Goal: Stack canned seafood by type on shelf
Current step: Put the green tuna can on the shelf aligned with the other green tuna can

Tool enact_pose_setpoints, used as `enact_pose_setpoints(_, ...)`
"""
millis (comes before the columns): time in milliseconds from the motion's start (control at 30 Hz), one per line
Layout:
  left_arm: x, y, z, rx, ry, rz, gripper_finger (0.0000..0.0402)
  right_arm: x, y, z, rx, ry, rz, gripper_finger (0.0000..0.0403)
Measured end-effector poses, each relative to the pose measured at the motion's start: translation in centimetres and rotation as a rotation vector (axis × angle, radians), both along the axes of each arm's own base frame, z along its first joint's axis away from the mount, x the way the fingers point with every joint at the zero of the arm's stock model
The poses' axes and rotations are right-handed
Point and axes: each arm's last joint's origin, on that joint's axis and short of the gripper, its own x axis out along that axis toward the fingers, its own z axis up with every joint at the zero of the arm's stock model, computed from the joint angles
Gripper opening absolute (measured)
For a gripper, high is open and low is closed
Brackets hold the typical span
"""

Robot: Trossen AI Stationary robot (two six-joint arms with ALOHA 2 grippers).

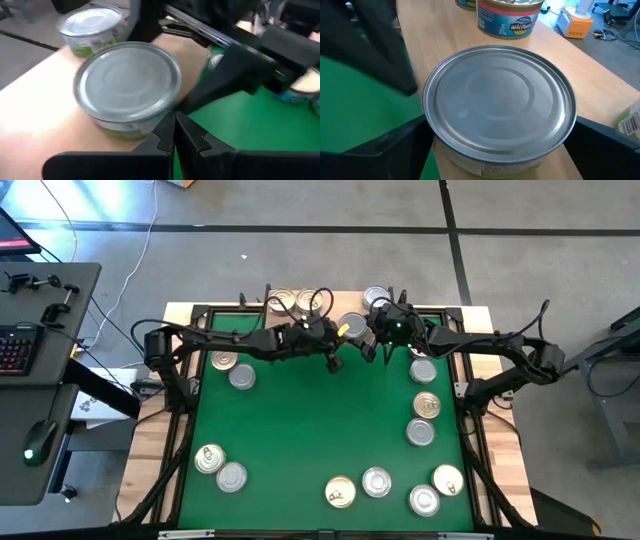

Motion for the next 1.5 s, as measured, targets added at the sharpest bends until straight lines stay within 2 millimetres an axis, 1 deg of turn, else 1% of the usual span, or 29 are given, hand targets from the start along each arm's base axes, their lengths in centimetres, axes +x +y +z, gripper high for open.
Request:
enact_pose_setpoints(233, -0.4, 1.6, 0.0, 0.0, -0.007, 0.037, 0.0, 0.0, -0.1, 0.1, -0.014, -0.01, -0.015, 0.0397)
enact_pose_setpoints(533, -0.5, 2.0, 0.0, 0.011, -0.007, 0.052, 0.0, -0.2, 0.0, 0.4, -0.017, -0.014, -0.028, 0.0397)
enact_pose_setpoints(767, -0.6, 2.2, 0.1, 0.018, -0.005, 0.079, 0.0, -0.4, 0.3, 1.7, 0.059, 0.126, -0.009, 0.0397)
enact_pose_setpoints(833, -0.6, 2.0, 0.3, 0.018, -0.015, 0.077, 0.0, -0.4, 0.3, 2.0, 0.074, 0.153, -0.013, 0.0397)
enact_pose_setpoints(900, -0.4, 1.4, 0.5, 0.018, -0.027, 0.053, 0.0, -0.4, 0.2, 2.3, 0.076, 0.163, -0.024, 0.0397)
enact_pose_setpoints(1033, 0.3, 0.3, 1.0, -0.049, -0.121, -0.133, 0.0, -0.4, 0.2, 2.3, 0.074, 0.161, -0.03, 0.0397)
enact_pose_setpoints(1100, 0.4, 0.3, 1.0, -0.061, -0.135, -0.153, 0.0, -0.4, 0.2, 2.4, 0.071, 0.156, -0.029, 0.0397)
enact_pose_setpoints(1233, 0.2, 1.2, 1.1, -0.029, -0.135, -0.124, 0.0, -0.2, 0.4, 2.4, 0.075, 0.153, -0.011, 0.0397)
enact_pose_setpoints(1333, 0.0, 2.0, 1.1, -0.037, -0.134, -0.12, 0.0, -0.1, 0.7, 2.4, 0.066, 0.156, 0.008, 0.0397)
enact_pose_setpoints(1433, 0.1, 2.7, 0.3, -0.067, -0.127, -0.134, 0.0, 0.1, 1.0, 2.5, 0.056, 0.148, 0.021, 0.0397)
enact_pose_setpoints(1500, 0.4, 3.1, -0.7, -0.097, -0.117, -0.148, 0.0, 0.2, 1.0, 2.5, 0.05, 0.146, 0.021, 0.0397)
